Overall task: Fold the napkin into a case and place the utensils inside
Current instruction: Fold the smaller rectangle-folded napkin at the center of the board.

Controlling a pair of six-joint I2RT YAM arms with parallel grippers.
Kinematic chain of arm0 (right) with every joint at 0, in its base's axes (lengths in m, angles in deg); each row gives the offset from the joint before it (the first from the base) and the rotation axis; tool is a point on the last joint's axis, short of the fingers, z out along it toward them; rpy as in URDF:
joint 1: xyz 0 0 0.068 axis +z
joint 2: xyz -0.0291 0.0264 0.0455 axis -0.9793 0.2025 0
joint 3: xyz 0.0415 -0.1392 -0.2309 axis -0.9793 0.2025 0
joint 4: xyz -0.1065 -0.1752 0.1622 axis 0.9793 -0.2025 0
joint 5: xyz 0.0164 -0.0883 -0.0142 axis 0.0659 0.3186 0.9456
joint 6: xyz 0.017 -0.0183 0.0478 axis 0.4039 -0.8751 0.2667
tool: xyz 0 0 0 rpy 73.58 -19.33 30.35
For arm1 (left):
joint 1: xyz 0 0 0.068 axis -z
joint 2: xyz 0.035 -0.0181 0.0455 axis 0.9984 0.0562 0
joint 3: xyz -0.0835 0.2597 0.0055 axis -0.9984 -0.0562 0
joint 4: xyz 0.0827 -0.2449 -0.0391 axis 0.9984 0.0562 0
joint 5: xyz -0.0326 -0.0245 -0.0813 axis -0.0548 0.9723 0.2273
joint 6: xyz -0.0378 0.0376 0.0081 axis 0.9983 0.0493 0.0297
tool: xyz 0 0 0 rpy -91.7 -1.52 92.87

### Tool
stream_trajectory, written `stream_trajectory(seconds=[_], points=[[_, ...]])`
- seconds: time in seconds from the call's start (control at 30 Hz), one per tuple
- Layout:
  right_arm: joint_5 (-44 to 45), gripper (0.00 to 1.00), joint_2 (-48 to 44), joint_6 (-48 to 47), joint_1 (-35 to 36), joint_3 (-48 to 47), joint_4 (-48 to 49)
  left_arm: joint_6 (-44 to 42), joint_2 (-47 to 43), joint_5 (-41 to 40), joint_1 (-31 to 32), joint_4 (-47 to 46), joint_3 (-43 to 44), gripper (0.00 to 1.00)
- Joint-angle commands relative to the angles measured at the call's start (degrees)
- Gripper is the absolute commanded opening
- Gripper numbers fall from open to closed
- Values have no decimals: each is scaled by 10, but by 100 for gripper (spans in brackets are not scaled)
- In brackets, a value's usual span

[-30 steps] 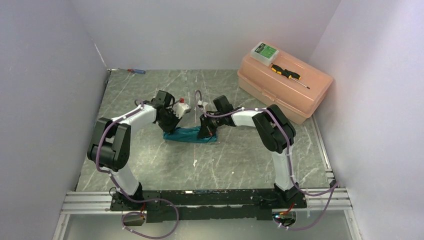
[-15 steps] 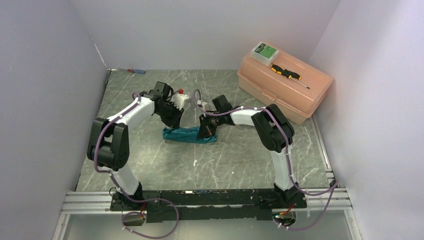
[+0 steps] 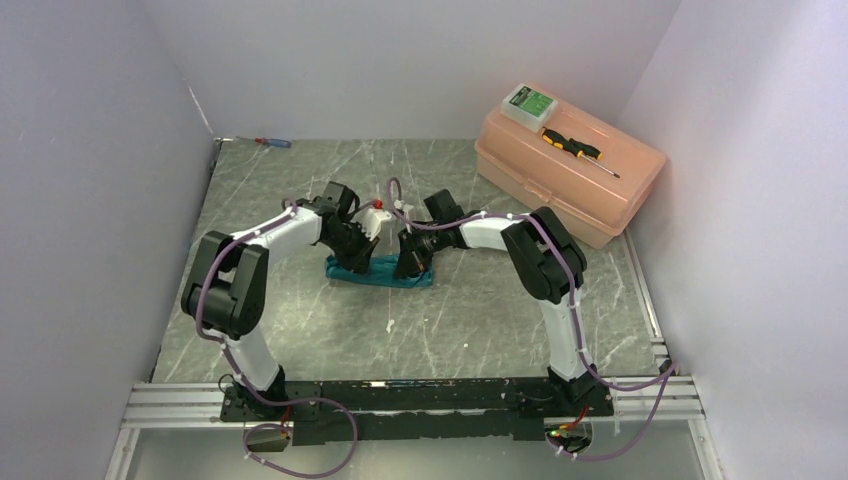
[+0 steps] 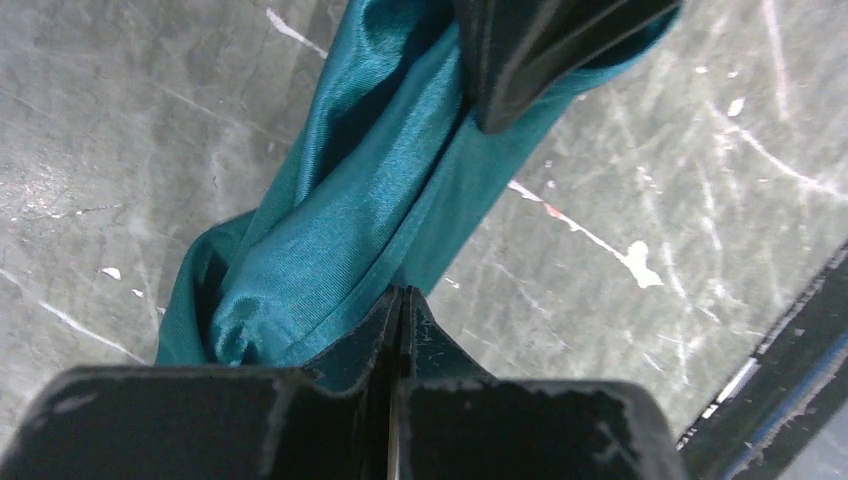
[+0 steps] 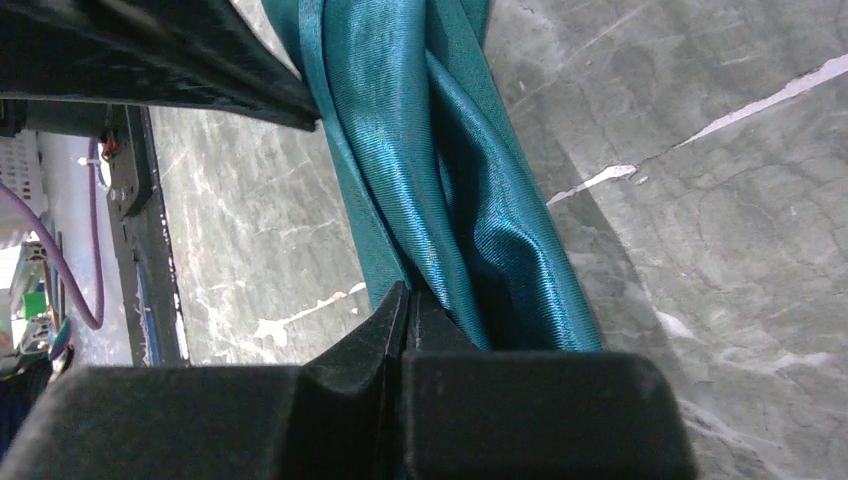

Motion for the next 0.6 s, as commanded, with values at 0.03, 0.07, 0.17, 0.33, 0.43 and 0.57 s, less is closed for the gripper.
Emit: stream_trajectory(seconds=[0.03, 0.07, 0.17, 0.33, 0.43, 0.57], points=[[11, 0, 26, -9, 6, 14, -47, -24, 16, -51, 0, -72, -25, 4], [9, 0, 26, -9, 5, 15, -47, -23, 17, -54, -1, -74, -26, 3], [2, 0, 26, -9, 6, 15, -48, -18, 17, -34, -7, -60, -17, 3], [-9, 0, 25, -9, 5, 17, -45, -13, 19, -2, -18, -40, -4, 3], [-7, 0, 20, -9, 5, 17, -46, 6, 23, 47, -40, -13, 26, 3], [-9, 0, 19, 7, 5, 14, -47, 15, 20, 60, -48, -5, 50, 3]])
